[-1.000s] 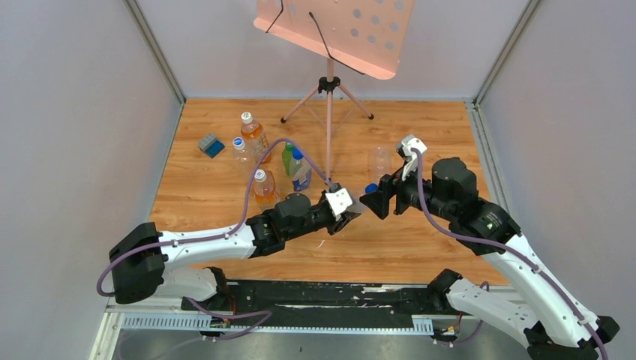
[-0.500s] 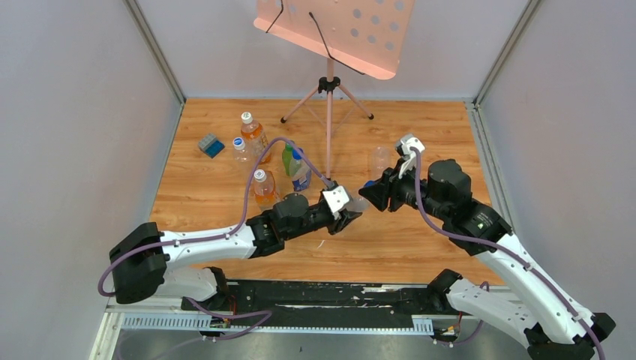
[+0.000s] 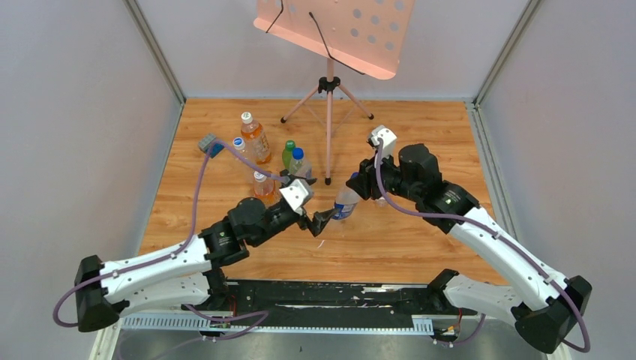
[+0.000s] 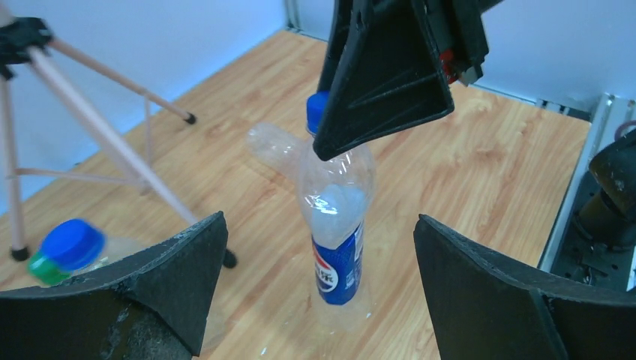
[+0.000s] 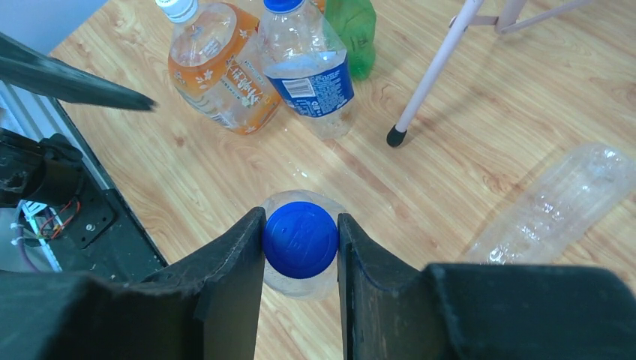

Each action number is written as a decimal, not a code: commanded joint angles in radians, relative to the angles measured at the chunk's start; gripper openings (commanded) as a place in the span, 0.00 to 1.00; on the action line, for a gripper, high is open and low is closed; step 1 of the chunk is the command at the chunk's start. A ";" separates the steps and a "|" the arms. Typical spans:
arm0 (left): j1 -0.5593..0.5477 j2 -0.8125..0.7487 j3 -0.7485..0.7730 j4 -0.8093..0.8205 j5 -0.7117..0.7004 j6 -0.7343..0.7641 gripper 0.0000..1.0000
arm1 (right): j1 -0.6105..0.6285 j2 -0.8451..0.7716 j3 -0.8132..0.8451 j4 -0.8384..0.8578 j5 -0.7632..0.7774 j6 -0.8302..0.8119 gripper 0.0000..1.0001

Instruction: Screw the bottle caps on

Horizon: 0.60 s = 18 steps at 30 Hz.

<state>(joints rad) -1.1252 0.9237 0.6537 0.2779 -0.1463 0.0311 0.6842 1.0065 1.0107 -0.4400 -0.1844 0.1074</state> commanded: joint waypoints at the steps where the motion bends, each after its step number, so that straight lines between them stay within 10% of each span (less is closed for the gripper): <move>1: 0.002 -0.140 0.053 -0.219 -0.146 -0.011 1.00 | 0.001 0.053 0.062 0.106 -0.025 -0.058 0.10; 18: 0.002 -0.427 0.194 -0.628 -0.468 0.002 1.00 | 0.095 0.257 0.097 0.208 0.014 -0.213 0.19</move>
<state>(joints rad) -1.1252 0.5323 0.8070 -0.2817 -0.5331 0.0315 0.7662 1.2415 1.0569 -0.3054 -0.1917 -0.0692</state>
